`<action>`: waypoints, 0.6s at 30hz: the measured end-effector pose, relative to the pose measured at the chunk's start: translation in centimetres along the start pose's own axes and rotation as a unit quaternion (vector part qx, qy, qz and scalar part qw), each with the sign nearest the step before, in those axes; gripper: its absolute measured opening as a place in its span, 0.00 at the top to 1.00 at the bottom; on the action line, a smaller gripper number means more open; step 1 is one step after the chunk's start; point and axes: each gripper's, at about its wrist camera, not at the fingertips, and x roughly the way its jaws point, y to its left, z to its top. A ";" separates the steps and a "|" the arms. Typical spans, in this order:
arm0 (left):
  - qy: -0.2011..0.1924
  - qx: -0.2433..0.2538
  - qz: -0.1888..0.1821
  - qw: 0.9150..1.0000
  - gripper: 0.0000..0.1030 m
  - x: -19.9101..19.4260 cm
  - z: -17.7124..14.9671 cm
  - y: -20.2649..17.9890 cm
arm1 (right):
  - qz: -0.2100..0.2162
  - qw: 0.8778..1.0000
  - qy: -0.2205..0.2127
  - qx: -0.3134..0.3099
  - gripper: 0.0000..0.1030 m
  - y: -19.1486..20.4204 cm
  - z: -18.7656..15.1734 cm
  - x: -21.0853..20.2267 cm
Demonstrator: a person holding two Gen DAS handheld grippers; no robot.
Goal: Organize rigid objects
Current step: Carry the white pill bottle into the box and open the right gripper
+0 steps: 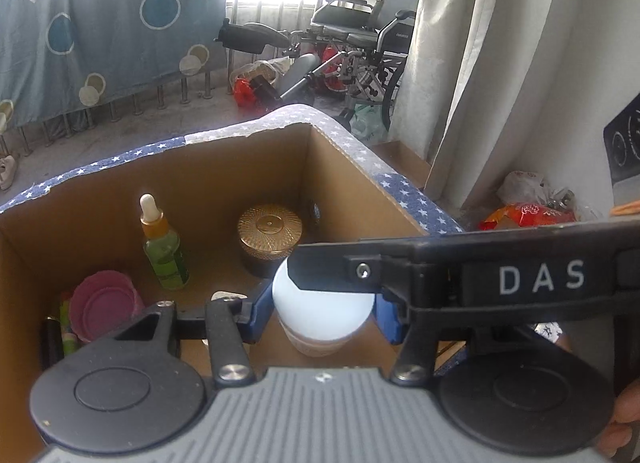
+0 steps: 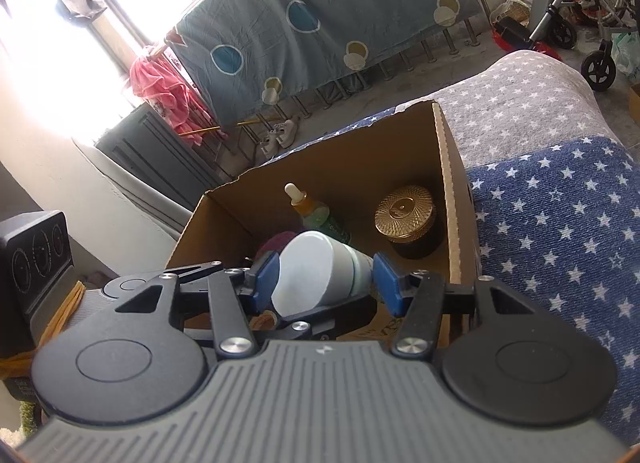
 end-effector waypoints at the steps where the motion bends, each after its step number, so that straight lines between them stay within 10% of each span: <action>1: 0.000 0.001 0.000 1.000 0.48 0.0 0.0 -0.1 | -0.001 1.000 -0.001 0.000 0.49 -0.1 0.0 0.1; 18: -0.022 0.013 0.019 1.000 0.30 -3.0 -0.1 -1.2 | 0.007 0.998 -0.049 0.027 0.45 -0.1 -0.5 -3.6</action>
